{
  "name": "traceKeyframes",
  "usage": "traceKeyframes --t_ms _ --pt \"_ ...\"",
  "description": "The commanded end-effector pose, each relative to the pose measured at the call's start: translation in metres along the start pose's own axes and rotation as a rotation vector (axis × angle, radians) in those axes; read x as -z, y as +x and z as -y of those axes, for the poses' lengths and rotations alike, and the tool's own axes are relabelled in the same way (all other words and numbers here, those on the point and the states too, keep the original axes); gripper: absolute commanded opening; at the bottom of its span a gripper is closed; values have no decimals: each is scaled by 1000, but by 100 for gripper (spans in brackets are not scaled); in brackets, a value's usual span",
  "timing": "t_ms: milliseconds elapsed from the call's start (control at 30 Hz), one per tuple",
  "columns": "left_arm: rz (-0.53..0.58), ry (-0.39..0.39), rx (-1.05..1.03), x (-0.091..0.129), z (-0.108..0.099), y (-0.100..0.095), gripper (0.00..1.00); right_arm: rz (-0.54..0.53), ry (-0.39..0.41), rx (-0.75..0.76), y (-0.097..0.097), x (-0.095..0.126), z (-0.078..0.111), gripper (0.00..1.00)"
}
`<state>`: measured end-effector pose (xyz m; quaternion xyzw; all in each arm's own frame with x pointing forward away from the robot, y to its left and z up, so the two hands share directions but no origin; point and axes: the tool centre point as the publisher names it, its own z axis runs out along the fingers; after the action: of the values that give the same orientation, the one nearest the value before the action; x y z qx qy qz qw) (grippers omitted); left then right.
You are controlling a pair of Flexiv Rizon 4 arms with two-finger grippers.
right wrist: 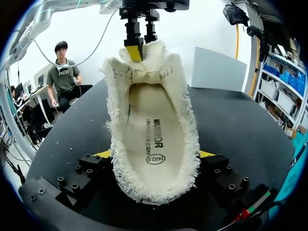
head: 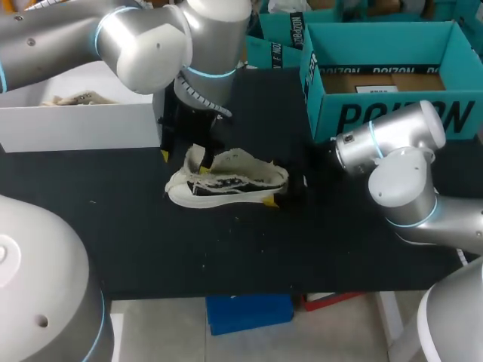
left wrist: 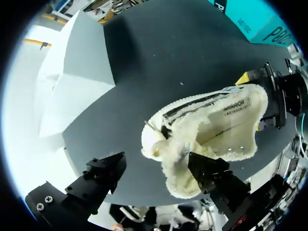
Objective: Take the shoe out of the shoebox, open the shoe tongue, remove and reinsert the insole, then place the shoe into the shoebox
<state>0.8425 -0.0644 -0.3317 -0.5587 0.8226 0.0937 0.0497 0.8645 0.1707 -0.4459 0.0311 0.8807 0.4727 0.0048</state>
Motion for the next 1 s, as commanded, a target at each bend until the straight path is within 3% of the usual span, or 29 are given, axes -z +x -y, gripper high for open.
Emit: traceKeyframes --t_ms 33,67,100,133,167,267,567,733,1000 --pt "-22 26 -136 28 -7 -5 100 0 2 -1 -1 0 0 0" --pt "-27 28 -185 34 -7 -4 95 0 2 -1 -1 0 0 0" --pt "-25 38 -242 40 -7 -3 78 0 2 -1 -1 0 0 0" --pt "-31 41 -304 46 -7 -1 50 0 2 -1 -1 0 0 0" --pt "-54 29 -378 53 -8 0 42 0 2 -1 -1 0 0 0" --pt "-79 2 -598 71 -7 4 0 0 2 -1 -1 0 0 0" --pt "-288 -151 -1150 86 10 19 0 0 2 -1 -1 0 0 0" --pt "-374 -193 -1188 82 23 36 0 0 2 -1 -1 0 0 0" --pt "-374 -193 -1188 82 23 36 0 0 2 -1 -1 0 0 0"
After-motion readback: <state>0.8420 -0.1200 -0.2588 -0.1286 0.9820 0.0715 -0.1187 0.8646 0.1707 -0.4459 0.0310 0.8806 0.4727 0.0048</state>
